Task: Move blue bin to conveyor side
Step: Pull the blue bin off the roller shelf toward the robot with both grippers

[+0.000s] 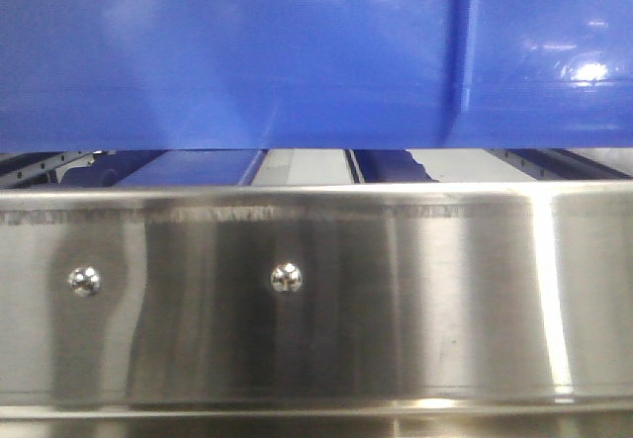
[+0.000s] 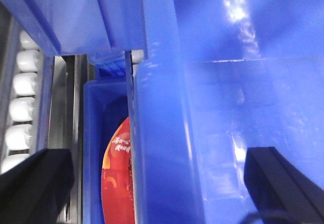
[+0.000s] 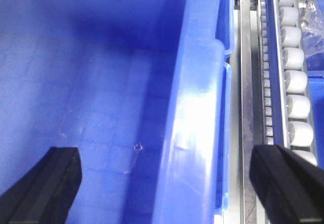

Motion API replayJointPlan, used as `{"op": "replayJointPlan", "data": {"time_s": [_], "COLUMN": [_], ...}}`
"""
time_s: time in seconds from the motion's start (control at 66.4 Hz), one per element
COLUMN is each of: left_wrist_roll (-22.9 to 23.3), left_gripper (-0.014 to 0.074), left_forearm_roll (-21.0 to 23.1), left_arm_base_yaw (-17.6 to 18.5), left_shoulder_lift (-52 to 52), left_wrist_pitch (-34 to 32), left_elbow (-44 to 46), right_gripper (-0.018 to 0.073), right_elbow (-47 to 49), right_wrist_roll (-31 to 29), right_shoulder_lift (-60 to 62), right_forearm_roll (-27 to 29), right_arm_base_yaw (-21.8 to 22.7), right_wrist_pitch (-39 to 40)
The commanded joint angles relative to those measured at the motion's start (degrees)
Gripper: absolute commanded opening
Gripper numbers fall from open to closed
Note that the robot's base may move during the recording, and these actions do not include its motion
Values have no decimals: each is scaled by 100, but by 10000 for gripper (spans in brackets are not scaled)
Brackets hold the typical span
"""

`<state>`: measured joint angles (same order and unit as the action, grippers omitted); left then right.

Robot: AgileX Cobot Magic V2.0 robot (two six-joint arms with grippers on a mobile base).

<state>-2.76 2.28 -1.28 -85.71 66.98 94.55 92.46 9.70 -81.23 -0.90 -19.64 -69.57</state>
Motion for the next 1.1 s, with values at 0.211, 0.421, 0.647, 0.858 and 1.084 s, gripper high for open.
{"op": "replayJointPlan", "data": {"time_s": [0.211, 0.421, 0.647, 0.858, 1.084], "left_wrist_roll": [-8, -8, -8, -8, -8], "left_gripper": [580, 512, -59, 1, 1], "left_forearm_roll": [45, 32, -110, -126, -126], "left_arm_base_yaw": [-28, -28, -28, -15, -15], "left_shoulder_lift": [-22, -21, -21, 4, 379], "left_wrist_pitch": [-88, -88, -42, 70, -80], "left_elbow": [-11, -11, -11, -11, -11], "right_gripper": [558, 414, -100, -79, -79], "right_elbow": [-3, -3, -3, -3, 7], "right_wrist_roll": [13, 13, 13, 26, 26], "right_shoulder_lift": [-87, -96, -96, -75, 216], "right_forearm_roll": [-75, -75, -75, -75, -75], "right_arm_base_yaw": [0, 0, 0, 0, 0], "right_wrist_pitch": [108, 66, -39, -39, 6]}}
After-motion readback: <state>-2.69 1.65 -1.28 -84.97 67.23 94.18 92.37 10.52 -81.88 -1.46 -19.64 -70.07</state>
